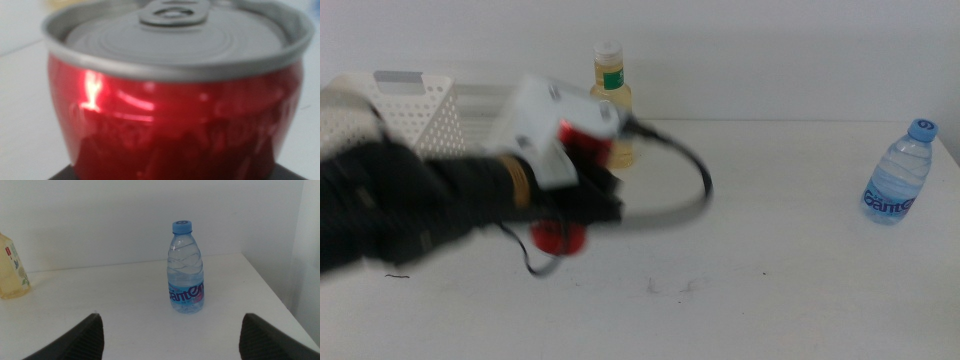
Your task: Use arms to grab the bottles and put them into the dustbin to the left of the table.
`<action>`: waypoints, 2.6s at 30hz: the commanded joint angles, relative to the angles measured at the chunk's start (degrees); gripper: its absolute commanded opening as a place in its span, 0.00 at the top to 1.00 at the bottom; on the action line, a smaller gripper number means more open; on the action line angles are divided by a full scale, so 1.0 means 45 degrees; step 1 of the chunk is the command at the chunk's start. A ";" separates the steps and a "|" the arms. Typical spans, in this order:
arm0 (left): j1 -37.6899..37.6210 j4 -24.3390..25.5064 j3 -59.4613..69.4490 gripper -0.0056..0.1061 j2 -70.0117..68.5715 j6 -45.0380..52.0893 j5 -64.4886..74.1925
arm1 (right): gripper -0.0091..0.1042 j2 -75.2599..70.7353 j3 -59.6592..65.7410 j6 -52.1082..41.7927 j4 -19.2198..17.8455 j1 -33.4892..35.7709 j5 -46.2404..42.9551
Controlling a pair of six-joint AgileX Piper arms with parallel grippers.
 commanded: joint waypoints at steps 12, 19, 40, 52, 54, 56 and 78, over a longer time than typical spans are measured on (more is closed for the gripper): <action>0.3694 -0.3009 -0.8804 0.87 0.2174 0.5028 1.1674 | 0.13 -0.0062 0.0041 -0.0049 -0.0049 -0.0064 -0.0140; 0.7687 -0.3890 -1.1530 0.87 0.4437 0.7608 1.2583 | 0.13 -0.0062 0.0041 -0.0049 -0.0049 -0.0064 -0.0140; 1.1270 -0.6560 -1.3138 0.49 0.9899 0.9267 1.1638 | 0.13 -0.0062 0.0041 -0.0049 -0.0049 -0.0064 -0.0140; 1.0442 -0.5143 -1.2937 0.11 0.6794 0.7518 1.2591 | 0.13 -0.0062 0.0041 -0.0049 -0.0049 -0.0064 -0.0140; 1.0026 -0.5333 -1.2402 0.11 0.5626 0.7296 1.2679 | 0.13 -0.0062 0.0041 -0.0049 -0.0049 -0.0064 -0.0140; 0.9366 -0.5533 -1.1431 0.11 0.4173 0.7087 1.2358 | 0.13 -0.0062 0.0041 -0.0049 -0.0049 -0.0064 -0.0140; 0.1386 -0.7456 0.3330 0.11 -0.0865 0.6495 -0.6051 | 0.13 -0.0062 0.0041 -0.0049 -0.0049 -0.0064 -0.0140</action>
